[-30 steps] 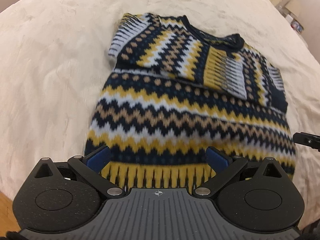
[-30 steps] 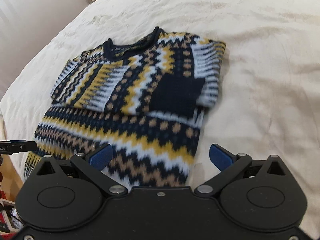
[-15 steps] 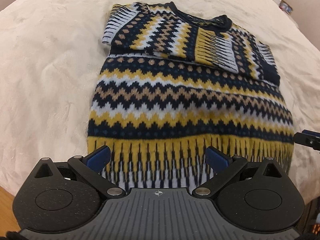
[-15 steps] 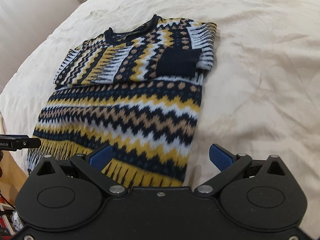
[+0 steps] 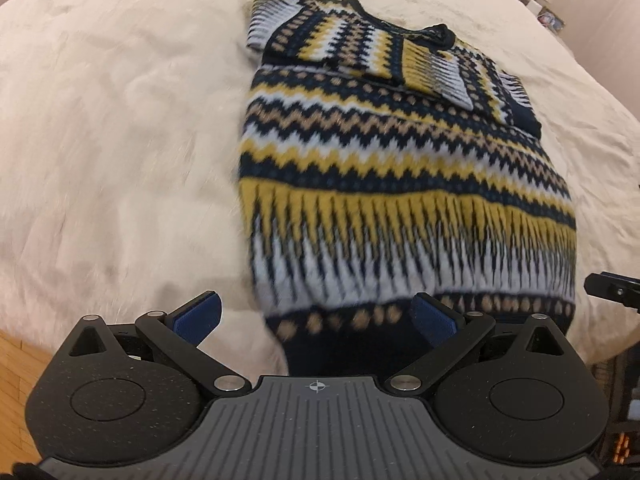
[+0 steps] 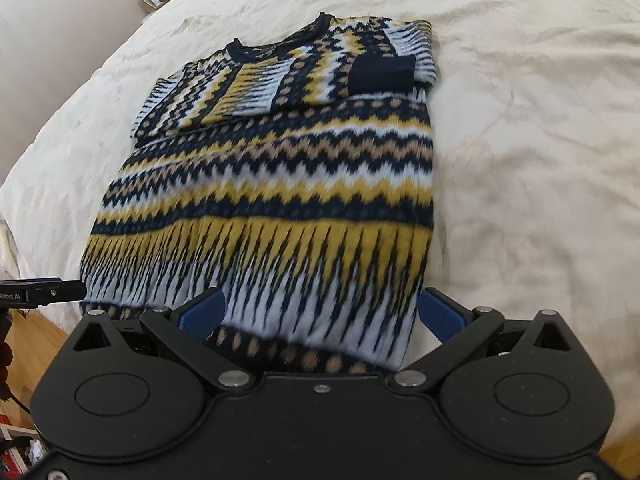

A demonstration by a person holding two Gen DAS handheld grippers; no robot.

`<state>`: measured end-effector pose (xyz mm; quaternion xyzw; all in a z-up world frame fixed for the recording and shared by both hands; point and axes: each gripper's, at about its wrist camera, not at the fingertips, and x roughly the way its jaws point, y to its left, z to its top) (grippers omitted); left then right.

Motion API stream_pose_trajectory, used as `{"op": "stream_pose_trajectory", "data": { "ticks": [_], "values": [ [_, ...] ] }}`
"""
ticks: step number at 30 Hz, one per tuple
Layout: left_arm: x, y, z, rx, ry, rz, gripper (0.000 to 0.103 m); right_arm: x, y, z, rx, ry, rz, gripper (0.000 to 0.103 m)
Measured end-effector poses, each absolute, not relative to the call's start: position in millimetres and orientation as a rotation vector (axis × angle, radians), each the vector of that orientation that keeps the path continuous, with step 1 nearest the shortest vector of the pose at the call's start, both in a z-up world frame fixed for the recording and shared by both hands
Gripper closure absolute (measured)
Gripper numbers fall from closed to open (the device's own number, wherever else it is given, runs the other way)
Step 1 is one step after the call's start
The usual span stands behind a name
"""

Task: Fold small clothes
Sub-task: 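Position both tools at the hem edge to grasp it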

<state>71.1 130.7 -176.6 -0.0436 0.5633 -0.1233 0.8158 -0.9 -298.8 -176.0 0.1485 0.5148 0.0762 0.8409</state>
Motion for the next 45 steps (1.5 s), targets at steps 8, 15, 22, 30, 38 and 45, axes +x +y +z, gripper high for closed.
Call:
{"op": "stream_pose_trajectory", "data": {
  "ticks": [8,15,22,30,38,45],
  "values": [
    [50.0,135.8,-186.9,-0.121,1.2,-0.321,0.001,-33.4,-287.6,-186.5,0.333,1.117,0.149,0.0],
    [46.2,129.7,-193.0,-0.118,1.199,-0.35,0.001,-40.4,-293.4,-204.7,0.391,1.164,0.16,0.0],
    [51.8,121.5,-196.7,-0.102,1.179,-0.367,0.001,-28.9,-299.3,-218.3,0.444,1.171,0.171,0.0],
    [57.8,115.9,-207.7,-0.113,1.204,-0.35,0.001,-14.4,-307.9,-233.4,0.515,1.172,0.191,0.0],
    [67.5,104.7,-223.8,-0.05,1.285,-0.265,0.001,-8.2,-310.5,-241.4,0.511,1.19,0.213,0.0],
    [71.9,97.9,-229.3,-0.017,1.31,-0.239,0.001,-4.0,-309.0,-244.2,0.479,1.203,0.241,0.0]
  ]
}}
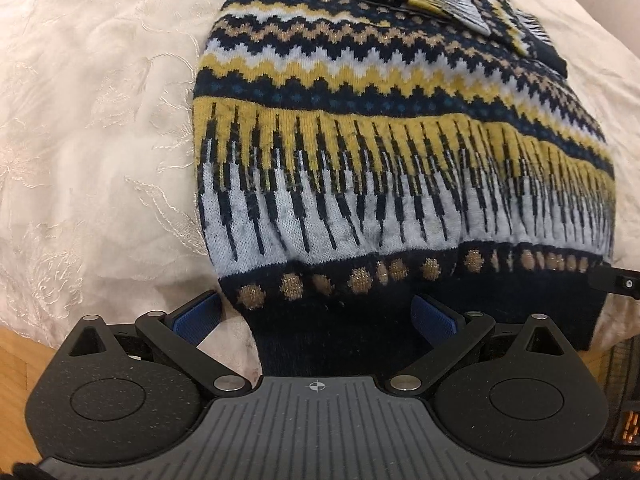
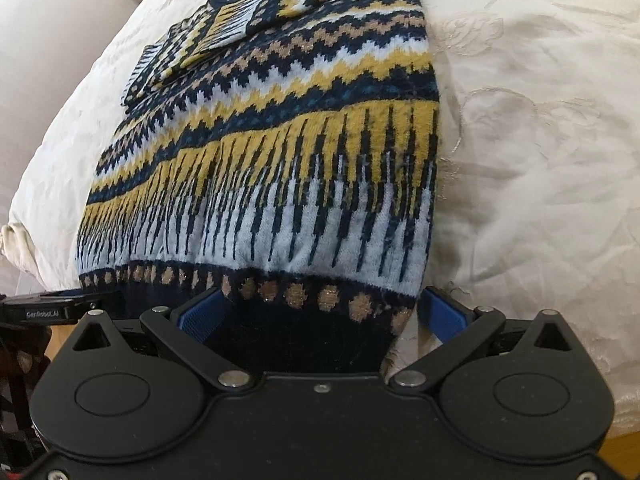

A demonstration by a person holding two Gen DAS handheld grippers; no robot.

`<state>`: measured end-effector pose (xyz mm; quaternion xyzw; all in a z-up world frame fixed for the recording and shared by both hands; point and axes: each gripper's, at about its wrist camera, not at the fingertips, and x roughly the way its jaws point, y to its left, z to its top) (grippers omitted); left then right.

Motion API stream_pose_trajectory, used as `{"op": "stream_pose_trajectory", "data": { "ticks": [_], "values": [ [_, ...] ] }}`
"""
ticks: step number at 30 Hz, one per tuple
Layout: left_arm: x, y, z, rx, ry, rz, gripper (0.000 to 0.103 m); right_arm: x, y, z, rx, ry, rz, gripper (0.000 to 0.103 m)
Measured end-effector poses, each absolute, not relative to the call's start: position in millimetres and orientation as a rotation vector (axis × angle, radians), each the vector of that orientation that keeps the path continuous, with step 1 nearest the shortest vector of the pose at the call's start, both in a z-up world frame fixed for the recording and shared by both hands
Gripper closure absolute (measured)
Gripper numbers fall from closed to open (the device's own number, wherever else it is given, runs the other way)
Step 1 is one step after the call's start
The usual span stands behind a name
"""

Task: Fold small clothes
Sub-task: 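Position both tools at the hem edge to grasp it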

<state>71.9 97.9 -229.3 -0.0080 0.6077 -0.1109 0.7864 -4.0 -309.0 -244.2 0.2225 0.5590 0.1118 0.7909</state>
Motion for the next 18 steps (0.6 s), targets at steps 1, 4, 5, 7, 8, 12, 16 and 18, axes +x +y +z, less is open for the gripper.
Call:
{"op": "stream_pose_trajectory", "data": {
  "ticks": [1,4,5,7,8,12,16,18],
  "values": [
    [71.9,97.8,-229.7,-0.016,1.312,-0.238,0.001,-3.5,-309.0,-244.5,0.476,1.205,0.244,0.0],
    [72.9,94.6,-231.7,-0.013,1.317,-0.232,0.0,-1.2,-308.4,-245.8,0.477,1.207,0.246,0.0],
    [72.8,94.5,-232.1,-0.012,1.318,-0.23,0.0,-1.1,-308.8,-246.5,0.476,1.207,0.248,0.0],
    [72.6,93.5,-232.5,-0.009,1.32,-0.226,0.0,-0.8,-307.7,-247.2,0.47,1.204,0.252,0.0],
    [73.0,93.3,-233.1,-0.009,1.321,-0.223,0.0,-1.1,-307.4,-247.4,0.466,1.202,0.254,0.0],
    [73.4,90.9,-234.1,-0.002,1.324,-0.214,0.0,-2.6,-304.3,-247.5,0.438,1.192,0.262,0.0],
    [73.8,90.0,-234.8,0.009,1.327,-0.207,0.0,-5.7,-301.7,-247.7,0.41,1.172,0.268,0.0],
    [75.0,87.7,-235.3,0.017,1.33,-0.201,0.0,-7.1,-301.1,-247.8,0.4,1.165,0.268,0.0]
  ]
}}
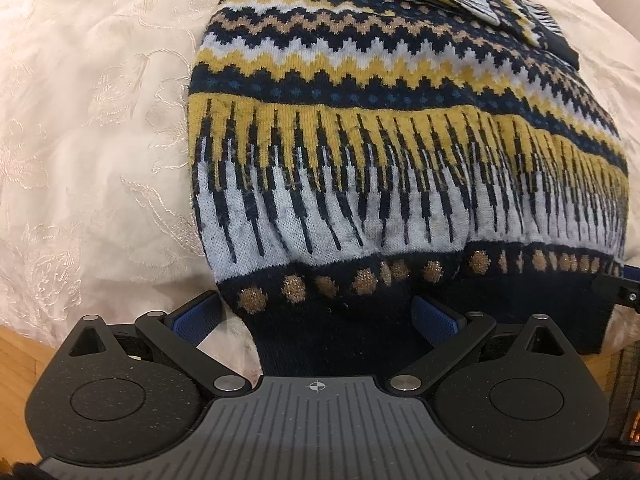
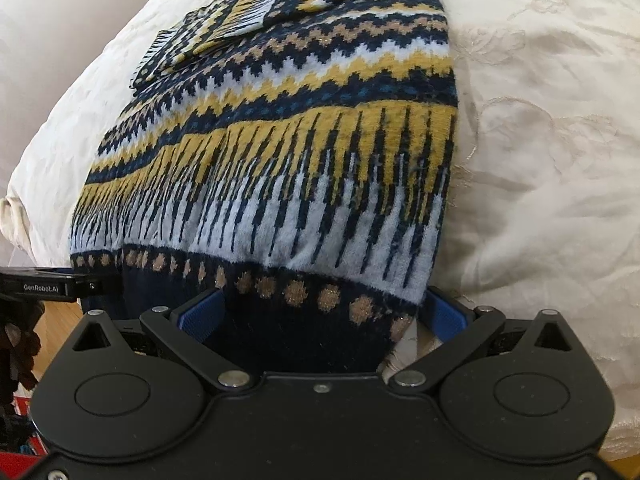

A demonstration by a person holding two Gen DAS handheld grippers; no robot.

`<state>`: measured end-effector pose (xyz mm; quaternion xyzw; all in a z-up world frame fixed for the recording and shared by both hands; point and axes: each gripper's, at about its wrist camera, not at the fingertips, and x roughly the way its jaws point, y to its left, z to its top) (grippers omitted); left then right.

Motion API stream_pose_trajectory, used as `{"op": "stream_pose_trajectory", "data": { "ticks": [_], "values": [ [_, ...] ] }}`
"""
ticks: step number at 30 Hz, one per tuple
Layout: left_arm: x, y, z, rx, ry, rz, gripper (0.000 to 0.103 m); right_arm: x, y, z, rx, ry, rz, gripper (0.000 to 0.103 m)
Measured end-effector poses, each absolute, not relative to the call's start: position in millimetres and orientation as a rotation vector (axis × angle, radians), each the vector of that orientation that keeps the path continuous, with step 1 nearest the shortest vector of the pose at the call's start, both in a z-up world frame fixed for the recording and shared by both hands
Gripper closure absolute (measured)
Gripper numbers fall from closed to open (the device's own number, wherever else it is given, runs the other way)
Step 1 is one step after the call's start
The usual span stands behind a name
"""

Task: Fold small clothes
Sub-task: 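Position both tools at the hem edge to grasp it, then close both tools on the ribbed hem and lift it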

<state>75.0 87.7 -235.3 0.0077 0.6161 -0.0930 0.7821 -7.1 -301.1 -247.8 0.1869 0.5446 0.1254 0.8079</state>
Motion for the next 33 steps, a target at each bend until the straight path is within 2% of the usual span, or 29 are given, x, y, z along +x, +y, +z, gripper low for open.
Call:
{"op": "stream_pose_trajectory", "data": {
  "ticks": [9,10,14,16,25,29,31,33],
  "values": [
    [72.6,90.2,-233.9,0.008,1.312,-0.21,0.0,-8.2,-302.2,-249.2,0.407,1.143,0.278,0.0],
    [70.2,93.5,-233.3,-0.001,1.301,-0.218,0.003,-8.7,-303.8,-249.2,0.413,1.141,0.282,0.0],
    [59.8,103.8,-225.4,-0.005,1.251,-0.236,0.027,-10.0,-310.9,-249.8,0.45,1.132,0.293,0.0],
    [54.3,107.6,-221.6,-0.017,1.233,-0.248,0.036,-10.5,-313.7,-250.3,0.466,1.128,0.3,0.0],
    [47.2,126.2,-210.9,-0.079,1.188,-0.296,0.038,-10.5,-321.4,-250.3,0.514,1.129,0.333,0.0],
    [46.5,129.6,-207.0,-0.115,1.168,-0.325,0.047,-8.7,-325.1,-250.1,0.537,1.138,0.353,0.0],
    [47.0,128.0,-206.8,-0.135,1.162,-0.323,0.048,-8.2,-325.8,-249.6,0.542,1.142,0.356,0.0],
    [47.1,128.6,-206.6,-0.168,1.152,-0.316,0.048,-8.8,-325.2,-248.5,0.524,1.141,0.35,0.006]
  ]
}}
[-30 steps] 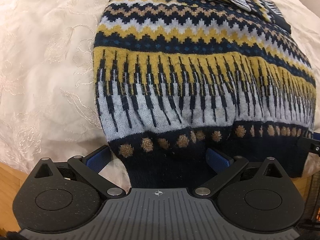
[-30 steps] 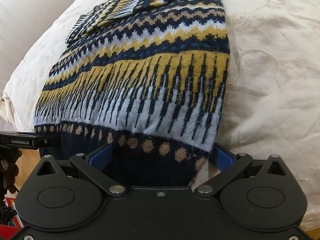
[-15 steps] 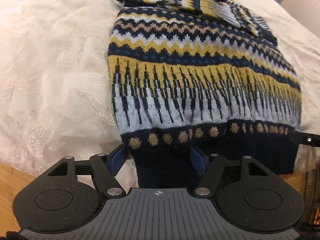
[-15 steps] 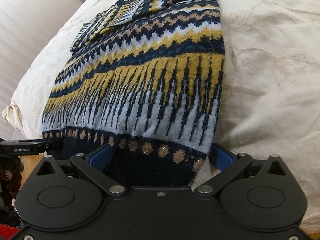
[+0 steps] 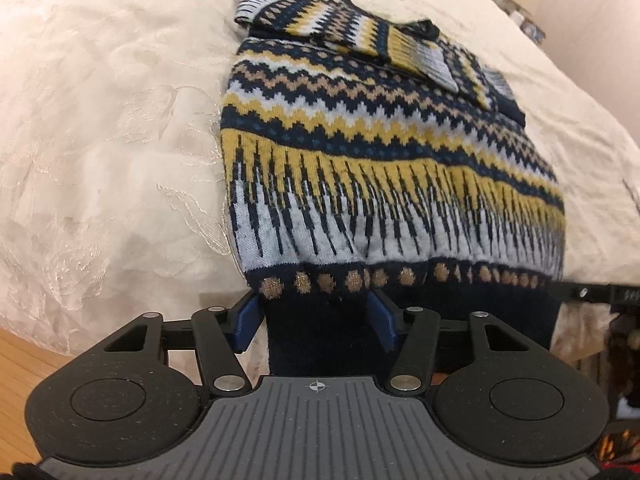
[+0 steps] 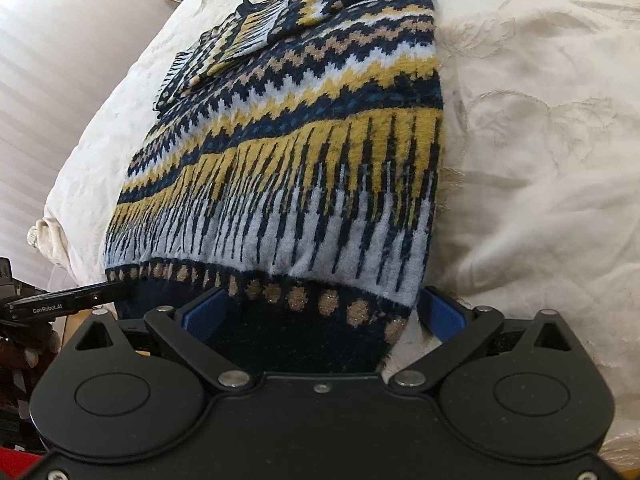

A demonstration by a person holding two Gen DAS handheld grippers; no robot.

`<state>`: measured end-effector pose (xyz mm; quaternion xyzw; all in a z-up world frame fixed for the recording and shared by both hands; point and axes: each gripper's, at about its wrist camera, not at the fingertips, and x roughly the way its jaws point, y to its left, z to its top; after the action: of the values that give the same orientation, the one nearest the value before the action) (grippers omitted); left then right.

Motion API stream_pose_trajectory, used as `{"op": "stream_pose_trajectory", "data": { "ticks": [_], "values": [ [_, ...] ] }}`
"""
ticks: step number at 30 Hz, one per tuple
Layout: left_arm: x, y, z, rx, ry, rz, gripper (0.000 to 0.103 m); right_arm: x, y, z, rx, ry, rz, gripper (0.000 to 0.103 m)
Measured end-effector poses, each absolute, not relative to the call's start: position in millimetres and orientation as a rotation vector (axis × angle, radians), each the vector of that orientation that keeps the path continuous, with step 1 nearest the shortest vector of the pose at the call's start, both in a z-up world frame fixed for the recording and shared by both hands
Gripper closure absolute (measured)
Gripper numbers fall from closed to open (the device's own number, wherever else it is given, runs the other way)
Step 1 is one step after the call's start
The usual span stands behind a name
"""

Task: Fold small clothes
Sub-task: 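Close both tools on the ribbed hem and lift it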

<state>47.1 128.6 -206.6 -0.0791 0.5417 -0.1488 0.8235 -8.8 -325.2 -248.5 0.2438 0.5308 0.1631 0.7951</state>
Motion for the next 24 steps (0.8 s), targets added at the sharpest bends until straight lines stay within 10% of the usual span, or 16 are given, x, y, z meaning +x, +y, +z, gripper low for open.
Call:
{"op": "stream_pose_trajectory", "data": {
  "ticks": [15,20,24],
  "values": [
    [59.3,148.5,-197.0,-0.328,1.071,-0.261,0.055,-4.4,-345.7,-249.1,0.636,1.146,0.344,0.077],
    [58.8,153.8,-204.5,-0.343,1.096,-0.258,0.072,-3.8,-343.3,-250.8,0.648,1.142,0.334,0.069],
    [56.9,163.6,-206.4,-0.41,1.073,-0.195,0.072,-1.5,-339.4,-251.8,0.674,1.129,0.355,0.042]
  ]
}}
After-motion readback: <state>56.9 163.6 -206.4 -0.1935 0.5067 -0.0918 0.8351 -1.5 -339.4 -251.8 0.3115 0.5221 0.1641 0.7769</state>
